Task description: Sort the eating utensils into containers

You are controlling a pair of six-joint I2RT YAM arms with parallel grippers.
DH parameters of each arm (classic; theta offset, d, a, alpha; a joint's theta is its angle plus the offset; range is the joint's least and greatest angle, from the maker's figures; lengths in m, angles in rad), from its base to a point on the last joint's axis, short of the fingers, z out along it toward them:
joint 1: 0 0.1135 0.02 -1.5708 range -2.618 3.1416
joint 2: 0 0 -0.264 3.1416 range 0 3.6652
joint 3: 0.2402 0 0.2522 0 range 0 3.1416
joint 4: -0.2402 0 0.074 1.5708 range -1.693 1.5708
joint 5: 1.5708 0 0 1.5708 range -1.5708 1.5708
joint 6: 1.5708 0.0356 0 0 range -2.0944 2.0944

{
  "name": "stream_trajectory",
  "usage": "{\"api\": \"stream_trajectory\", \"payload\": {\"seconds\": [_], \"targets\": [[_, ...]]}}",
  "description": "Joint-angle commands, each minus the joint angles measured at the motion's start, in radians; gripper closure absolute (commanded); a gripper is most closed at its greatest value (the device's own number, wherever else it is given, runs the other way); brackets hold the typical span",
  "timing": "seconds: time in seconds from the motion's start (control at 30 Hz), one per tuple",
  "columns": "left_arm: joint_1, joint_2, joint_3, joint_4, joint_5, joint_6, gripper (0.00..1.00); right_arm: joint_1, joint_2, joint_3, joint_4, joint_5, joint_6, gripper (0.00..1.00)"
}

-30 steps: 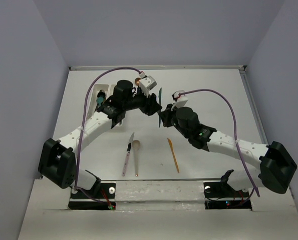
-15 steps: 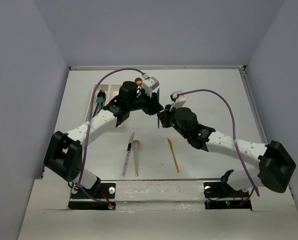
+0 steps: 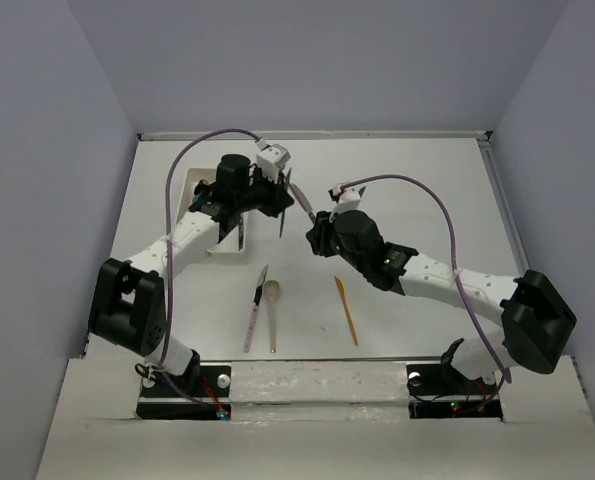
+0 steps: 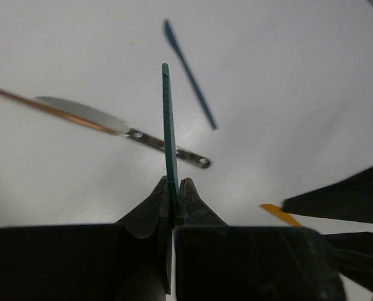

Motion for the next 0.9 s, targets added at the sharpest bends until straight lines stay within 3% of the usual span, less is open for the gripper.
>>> {"api": "stream_trajectory", "payload": {"seconds": [0.0,0.17,0.63,0.87], "targets": [[0.198,-0.063,-0.005,0.008,-0.144,0.142,1.00,0.008,-0.050,-0.016,-0.045,0.016,0.052,0.62],[0.370,0.016,0.033,-0.005,-0.169,0.207,1.00,0.008,-0.104,-0.093,-0.048,0.044,0.069,0.62],[0.387,0.280,0.079,-0.056,-0.132,0.198,0.99,0.008,-0.115,-0.113,-0.135,0.094,0.106,0.61],[0.389,0.305,0.087,-0.059,-0.131,0.190,0.62,0.008,-0.107,-0.095,-0.225,0.108,0.125,0.59]]}}
